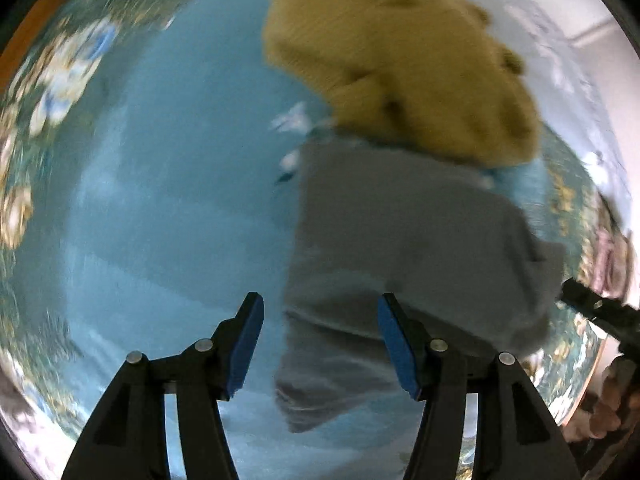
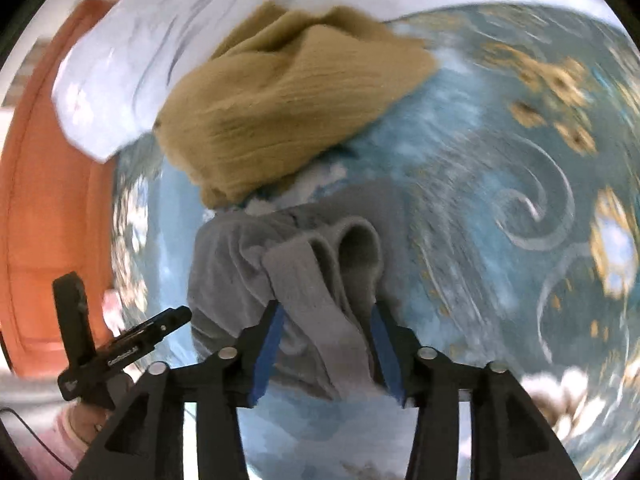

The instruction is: Fold clothes

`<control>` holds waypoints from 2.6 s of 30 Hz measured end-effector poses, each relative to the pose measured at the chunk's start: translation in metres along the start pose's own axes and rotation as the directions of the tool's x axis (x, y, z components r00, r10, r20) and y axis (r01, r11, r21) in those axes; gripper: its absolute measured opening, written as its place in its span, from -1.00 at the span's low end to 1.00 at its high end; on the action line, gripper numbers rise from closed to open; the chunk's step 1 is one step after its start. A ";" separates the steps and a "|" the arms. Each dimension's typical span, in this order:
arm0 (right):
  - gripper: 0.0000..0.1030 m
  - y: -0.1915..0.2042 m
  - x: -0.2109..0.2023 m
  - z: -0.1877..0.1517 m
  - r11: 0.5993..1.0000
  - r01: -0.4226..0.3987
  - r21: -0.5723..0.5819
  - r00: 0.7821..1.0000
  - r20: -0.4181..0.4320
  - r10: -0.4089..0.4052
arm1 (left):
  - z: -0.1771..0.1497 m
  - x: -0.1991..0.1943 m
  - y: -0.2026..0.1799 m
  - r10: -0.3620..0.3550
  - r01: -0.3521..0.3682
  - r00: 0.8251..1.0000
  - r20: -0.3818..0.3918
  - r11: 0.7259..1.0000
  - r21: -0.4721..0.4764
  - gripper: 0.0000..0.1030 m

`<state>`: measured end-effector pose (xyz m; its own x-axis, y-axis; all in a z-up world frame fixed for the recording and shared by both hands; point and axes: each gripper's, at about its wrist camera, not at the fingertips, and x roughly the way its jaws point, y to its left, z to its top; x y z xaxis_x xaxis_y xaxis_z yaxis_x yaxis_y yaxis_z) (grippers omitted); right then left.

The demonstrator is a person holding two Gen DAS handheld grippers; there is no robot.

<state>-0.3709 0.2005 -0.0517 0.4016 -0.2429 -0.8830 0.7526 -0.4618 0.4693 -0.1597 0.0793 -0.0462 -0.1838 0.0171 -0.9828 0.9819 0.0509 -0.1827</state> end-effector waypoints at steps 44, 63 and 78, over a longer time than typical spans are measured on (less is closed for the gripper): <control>-0.46 -0.030 0.013 0.026 0.995 -0.005 0.104 0.998 0.059 -0.001 | -0.021 -0.027 0.000 -0.119 0.124 0.991 0.066 0.990 -0.065 0.21; -0.49 -0.002 0.088 -0.023 0.999 0.030 0.019 0.997 -0.074 -0.029 | -0.046 0.044 -0.073 -0.085 0.098 0.992 -0.098 0.986 0.135 0.21; -0.45 0.033 0.062 0.035 0.998 0.023 -0.060 0.998 0.065 -0.019 | 0.007 0.005 -0.083 -0.136 0.134 0.991 0.016 0.987 0.090 0.21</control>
<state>-0.3390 0.1405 -0.0910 0.3524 -0.2890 -0.8901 0.7918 -0.4150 0.4482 -0.2413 0.0682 -0.0358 -0.3144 -0.0060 -0.9493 0.9487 -0.0372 -0.3140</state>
